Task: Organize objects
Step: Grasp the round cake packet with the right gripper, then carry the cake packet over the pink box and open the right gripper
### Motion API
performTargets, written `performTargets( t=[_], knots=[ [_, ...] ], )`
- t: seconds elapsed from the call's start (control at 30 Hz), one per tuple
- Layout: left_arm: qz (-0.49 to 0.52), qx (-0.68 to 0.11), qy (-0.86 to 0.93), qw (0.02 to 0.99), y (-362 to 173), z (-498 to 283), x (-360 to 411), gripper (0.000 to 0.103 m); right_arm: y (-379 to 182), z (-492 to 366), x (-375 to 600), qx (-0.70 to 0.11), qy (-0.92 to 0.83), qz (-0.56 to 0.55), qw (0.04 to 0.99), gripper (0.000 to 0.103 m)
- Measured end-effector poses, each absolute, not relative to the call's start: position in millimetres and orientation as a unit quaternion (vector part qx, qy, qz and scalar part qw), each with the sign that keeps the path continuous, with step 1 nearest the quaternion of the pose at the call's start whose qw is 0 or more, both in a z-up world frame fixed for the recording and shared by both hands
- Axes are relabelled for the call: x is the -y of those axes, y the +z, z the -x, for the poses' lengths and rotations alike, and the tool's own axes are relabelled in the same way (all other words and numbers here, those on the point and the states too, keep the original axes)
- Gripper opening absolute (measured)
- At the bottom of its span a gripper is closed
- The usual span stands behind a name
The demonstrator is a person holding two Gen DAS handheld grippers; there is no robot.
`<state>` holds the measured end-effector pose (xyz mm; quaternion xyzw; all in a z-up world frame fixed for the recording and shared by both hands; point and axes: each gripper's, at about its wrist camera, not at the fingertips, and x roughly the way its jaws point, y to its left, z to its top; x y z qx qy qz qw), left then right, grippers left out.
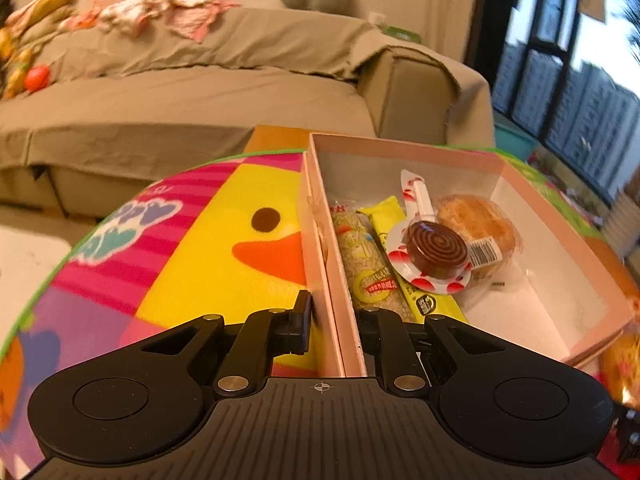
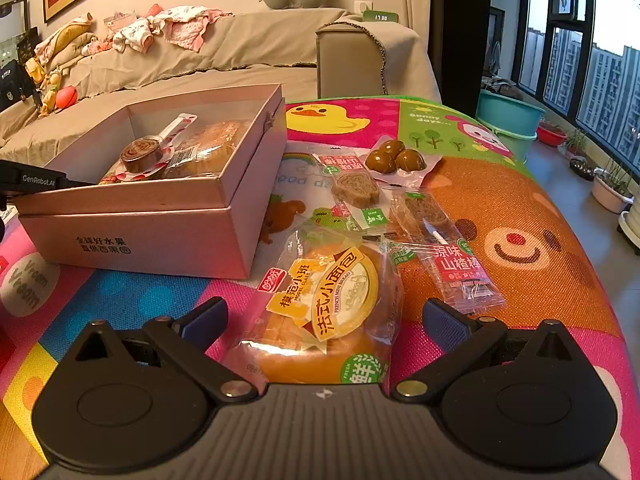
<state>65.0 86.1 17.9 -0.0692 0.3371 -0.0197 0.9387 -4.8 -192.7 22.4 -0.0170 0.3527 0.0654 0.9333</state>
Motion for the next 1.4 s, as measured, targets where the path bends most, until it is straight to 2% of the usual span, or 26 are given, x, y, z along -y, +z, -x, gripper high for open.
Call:
performTargets(
  t=[0.4,1.0,1.27,1.4],
  knots=[
    [0.077,-0.310,-0.003,0.948,16.0,-60.0,-83.3,0.015,21.3,4.5,191.3,-0.352,0.062,0.017,0.934,0.103],
    [0.030,-0.342,-0.029,0.939,18.5,-68.8,-82.0,0.016,22.1,3.4,191.3,-0.358,0.062,0.014,0.932,0.103],
    [0.026,-0.345,-0.035,0.938,18.3,-68.7,-82.6,0.016,33.1,-4.7,192.1,-0.394,0.062,-0.011,0.917,0.103],
    [0.023,-0.348,-0.038,0.936,18.7,-68.0,-83.0,0.015,47.5,10.8,198.1,-0.349,0.085,-0.040,0.932,0.103]
  ],
)
